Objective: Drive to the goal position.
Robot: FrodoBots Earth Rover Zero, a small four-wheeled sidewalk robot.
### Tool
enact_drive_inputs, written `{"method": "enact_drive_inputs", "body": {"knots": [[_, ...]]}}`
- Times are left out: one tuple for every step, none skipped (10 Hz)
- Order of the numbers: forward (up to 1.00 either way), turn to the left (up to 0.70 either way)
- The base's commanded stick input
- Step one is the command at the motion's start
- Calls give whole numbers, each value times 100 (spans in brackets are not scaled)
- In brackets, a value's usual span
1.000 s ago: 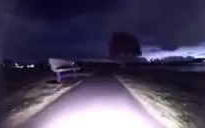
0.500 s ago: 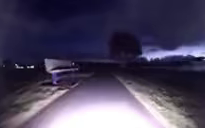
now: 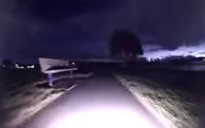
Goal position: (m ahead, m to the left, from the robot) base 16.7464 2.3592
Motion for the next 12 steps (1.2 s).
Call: {"method": "enact_drive_inputs", "body": {"knots": [[70,0],[70,0],[70,0],[70,0],[70,0],[70,0],[70,0],[70,0],[70,0],[70,0],[70,0],[70,0]]}}
